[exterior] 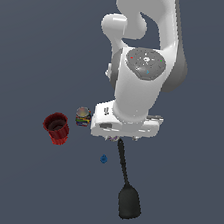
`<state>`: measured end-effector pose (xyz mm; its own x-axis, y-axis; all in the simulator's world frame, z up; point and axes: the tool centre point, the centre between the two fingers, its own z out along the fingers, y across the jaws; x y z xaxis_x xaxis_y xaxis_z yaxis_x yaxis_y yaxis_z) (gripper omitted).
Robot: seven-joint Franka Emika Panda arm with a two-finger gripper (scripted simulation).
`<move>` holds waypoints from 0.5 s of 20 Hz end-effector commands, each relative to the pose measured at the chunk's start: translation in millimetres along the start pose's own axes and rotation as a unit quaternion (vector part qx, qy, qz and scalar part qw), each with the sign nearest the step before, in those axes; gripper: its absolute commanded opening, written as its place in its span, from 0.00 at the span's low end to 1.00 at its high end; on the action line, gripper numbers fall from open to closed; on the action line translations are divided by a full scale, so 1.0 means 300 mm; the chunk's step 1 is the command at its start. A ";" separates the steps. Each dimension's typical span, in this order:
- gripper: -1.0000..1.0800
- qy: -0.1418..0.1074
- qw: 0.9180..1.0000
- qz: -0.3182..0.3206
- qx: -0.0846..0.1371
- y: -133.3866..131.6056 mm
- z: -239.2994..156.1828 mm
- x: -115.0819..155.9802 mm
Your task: Pick up a designated object from a clutter of objects.
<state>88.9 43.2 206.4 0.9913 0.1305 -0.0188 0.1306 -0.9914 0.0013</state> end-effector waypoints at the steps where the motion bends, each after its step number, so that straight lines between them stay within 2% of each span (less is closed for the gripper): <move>1: 0.96 0.002 1.000 -0.011 -0.001 -0.014 0.066 0.048; 10: 0.96 0.006 0.999 -0.047 -0.001 -0.065 0.302 0.177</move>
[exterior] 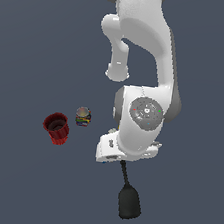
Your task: Pick up a designated object from a clutter of objects.
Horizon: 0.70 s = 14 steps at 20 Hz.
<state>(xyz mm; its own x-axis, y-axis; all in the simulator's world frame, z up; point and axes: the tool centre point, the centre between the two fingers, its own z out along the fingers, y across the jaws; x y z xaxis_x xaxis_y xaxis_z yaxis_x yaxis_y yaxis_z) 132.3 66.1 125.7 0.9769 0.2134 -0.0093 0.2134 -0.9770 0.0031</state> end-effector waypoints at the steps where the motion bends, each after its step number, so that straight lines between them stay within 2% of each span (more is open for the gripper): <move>1: 0.96 0.002 1.000 -0.008 0.000 -0.010 0.057 0.028; 8: 0.96 0.004 1.000 -0.023 0.001 -0.031 0.165 0.068; 14: 0.96 0.005 1.000 -0.026 0.001 -0.036 0.194 0.077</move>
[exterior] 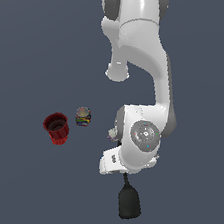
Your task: Pick up a designated object from a clutter of objects.
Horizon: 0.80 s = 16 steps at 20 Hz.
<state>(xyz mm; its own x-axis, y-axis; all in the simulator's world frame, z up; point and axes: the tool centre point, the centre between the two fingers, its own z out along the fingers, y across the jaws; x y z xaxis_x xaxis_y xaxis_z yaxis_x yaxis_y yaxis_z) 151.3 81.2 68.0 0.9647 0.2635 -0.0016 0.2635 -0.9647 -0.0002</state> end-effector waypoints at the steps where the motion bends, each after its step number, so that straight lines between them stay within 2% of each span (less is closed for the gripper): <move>1: 0.96 0.000 1.000 0.000 0.000 0.000 0.000 0.000; 16: 0.96 0.001 1.000 -0.001 0.000 -0.001 0.170 0.000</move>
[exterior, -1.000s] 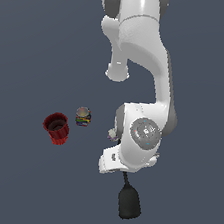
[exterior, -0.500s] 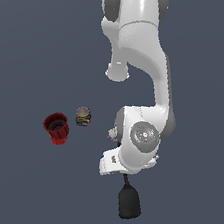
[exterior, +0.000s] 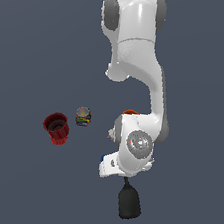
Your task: Pick up a designated object from a clutter of objects.
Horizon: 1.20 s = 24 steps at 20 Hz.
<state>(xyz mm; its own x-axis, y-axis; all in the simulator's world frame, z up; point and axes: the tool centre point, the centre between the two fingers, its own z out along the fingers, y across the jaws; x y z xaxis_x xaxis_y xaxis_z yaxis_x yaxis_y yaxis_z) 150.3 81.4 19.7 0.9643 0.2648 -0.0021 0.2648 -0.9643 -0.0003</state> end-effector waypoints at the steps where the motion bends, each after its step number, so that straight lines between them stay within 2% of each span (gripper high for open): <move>1: 0.96 0.001 1.000 0.000 0.000 0.001 0.011 0.004; 3: 0.96 0.001 1.000 0.000 0.000 0.001 0.009 0.006; 4: 0.00 0.001 1.000 0.000 0.000 0.001 0.009 0.006; 17: 0.00 0.001 1.000 0.000 0.000 -0.003 0.002 0.004; 24: 0.00 0.001 1.000 0.000 0.000 -0.025 -0.076 -0.007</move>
<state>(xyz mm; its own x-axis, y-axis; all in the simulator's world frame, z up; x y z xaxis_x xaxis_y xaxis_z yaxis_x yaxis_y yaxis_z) 146.6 86.2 34.1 0.9643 0.2649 -0.0039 0.2649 -0.9643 -0.0008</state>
